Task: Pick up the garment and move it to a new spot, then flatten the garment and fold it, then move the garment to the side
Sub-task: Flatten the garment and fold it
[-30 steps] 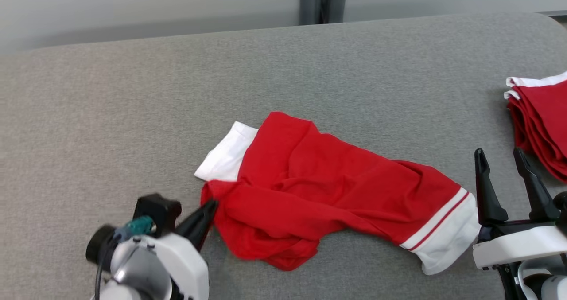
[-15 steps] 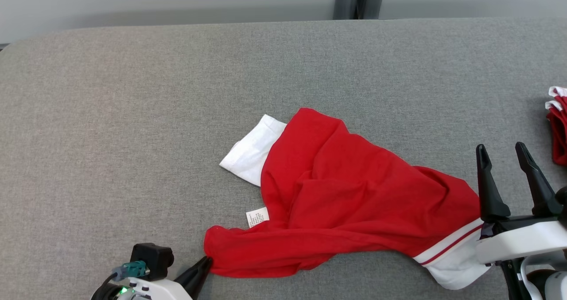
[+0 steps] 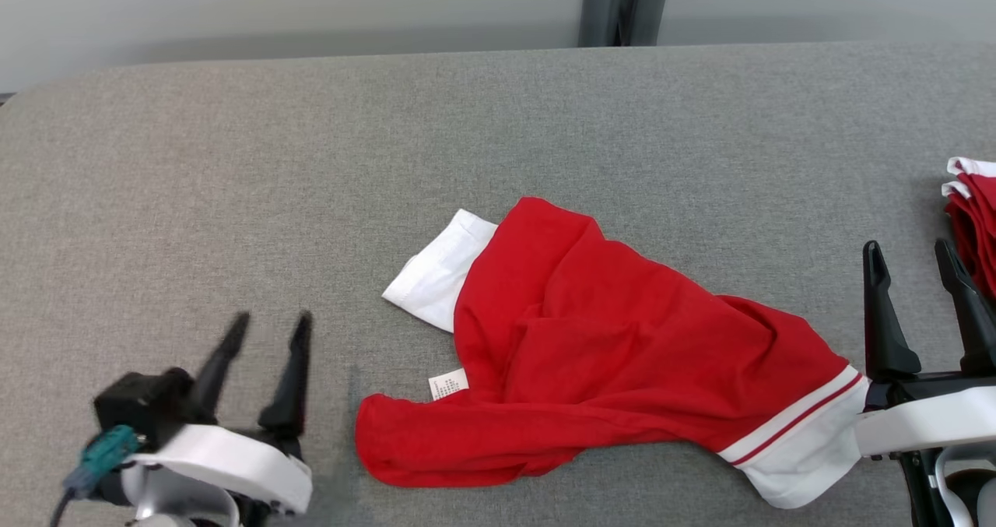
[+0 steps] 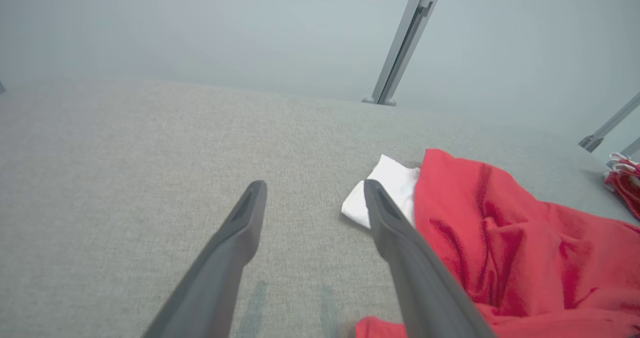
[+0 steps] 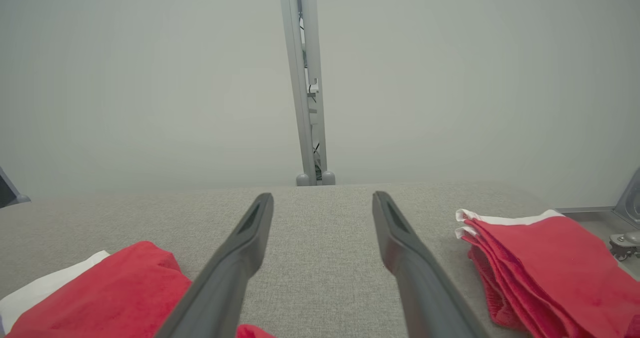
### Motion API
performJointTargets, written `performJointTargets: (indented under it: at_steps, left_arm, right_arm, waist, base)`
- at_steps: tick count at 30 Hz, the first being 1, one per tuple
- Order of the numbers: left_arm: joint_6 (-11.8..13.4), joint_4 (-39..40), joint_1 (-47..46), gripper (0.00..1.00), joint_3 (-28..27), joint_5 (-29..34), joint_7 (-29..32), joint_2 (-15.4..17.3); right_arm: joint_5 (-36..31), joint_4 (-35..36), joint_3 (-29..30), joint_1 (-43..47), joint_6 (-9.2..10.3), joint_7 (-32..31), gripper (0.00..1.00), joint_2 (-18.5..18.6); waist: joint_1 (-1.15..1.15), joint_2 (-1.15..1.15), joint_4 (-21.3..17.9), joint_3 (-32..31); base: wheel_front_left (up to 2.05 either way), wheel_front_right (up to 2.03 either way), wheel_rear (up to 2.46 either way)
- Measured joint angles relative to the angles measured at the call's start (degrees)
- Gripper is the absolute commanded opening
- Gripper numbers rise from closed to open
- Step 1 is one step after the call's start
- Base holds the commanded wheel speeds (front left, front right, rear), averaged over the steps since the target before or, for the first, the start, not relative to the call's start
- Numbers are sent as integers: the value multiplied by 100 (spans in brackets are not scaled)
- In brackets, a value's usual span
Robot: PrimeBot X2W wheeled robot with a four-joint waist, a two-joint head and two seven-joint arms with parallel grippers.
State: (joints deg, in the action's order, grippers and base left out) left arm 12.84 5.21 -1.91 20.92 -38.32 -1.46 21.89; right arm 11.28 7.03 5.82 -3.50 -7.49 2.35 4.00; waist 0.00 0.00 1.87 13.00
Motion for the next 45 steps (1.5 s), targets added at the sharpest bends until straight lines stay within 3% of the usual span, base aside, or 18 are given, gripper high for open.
performJointTargets:
  at_steps: [7,13,18,45]
  left_arm:
    - [452,571,-237,100,-523,530,-936,31]
    - [479,637,-238,100,-626,881,-1156,253]
    - [399,412,-69,100,-534,971,-1133,383]
    - [401,289,-3,100,-254,855,-702,385]
  right_arm:
    - [-87,47,-23,48,0,-31,100,-14]
    - [-110,-15,-93,117,0,-31,100,-15]
    - [-114,-89,-135,176,0,-31,100,8]
    - [-99,-94,-222,268,0,-91,100,1]
  waist:
    - [0,0,-40,-128]
    - [0,0,-81,-257]
    - [0,0,-128,-376]
    - [0,0,-128,-432]
  base:
    - [0,0,0]
    - [0,0,0]
    - [0,0,0]
    - [0,0,0]
